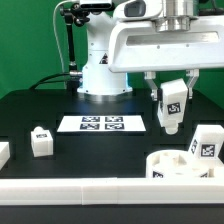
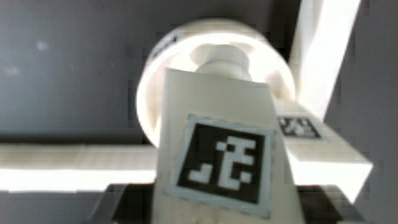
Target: Assemble stool
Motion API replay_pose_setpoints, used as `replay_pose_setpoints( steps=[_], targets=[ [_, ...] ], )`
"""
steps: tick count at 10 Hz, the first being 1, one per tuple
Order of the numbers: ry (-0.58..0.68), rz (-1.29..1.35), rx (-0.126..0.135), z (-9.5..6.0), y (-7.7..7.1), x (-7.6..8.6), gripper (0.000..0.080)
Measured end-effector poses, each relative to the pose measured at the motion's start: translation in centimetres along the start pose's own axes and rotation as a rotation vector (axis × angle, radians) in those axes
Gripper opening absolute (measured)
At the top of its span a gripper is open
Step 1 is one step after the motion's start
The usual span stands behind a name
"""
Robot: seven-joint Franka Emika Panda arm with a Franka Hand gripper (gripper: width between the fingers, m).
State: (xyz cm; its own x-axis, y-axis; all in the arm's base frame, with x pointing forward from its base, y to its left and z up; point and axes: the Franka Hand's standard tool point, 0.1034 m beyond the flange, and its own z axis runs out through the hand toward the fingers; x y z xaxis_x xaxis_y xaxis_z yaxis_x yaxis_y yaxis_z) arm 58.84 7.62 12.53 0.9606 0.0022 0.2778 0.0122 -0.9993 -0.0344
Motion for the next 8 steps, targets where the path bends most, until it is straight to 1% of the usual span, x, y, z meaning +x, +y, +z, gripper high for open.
replay_pose_setpoints(
  steps=[2,3,4,5,6,8],
  targets=[
    [0.05,-0.033,-0.001,0.4,0.2,-0.2,0.0326],
    [0.056,-0.068,-0.007,0.6,0.7,0.3,0.0326],
    [0.089,-0.122,-0.021,1.2,1.7,1.7,0.0327],
    [0.095,-0.16,-0.032,1.8,2.4,2.7,0.0327],
    [0.105,-0.169,-0.035,1.9,2.5,4.0,0.0327],
    [0.102,-0.17,-0.034,2.1,2.3,3.7,0.0327]
  ],
)
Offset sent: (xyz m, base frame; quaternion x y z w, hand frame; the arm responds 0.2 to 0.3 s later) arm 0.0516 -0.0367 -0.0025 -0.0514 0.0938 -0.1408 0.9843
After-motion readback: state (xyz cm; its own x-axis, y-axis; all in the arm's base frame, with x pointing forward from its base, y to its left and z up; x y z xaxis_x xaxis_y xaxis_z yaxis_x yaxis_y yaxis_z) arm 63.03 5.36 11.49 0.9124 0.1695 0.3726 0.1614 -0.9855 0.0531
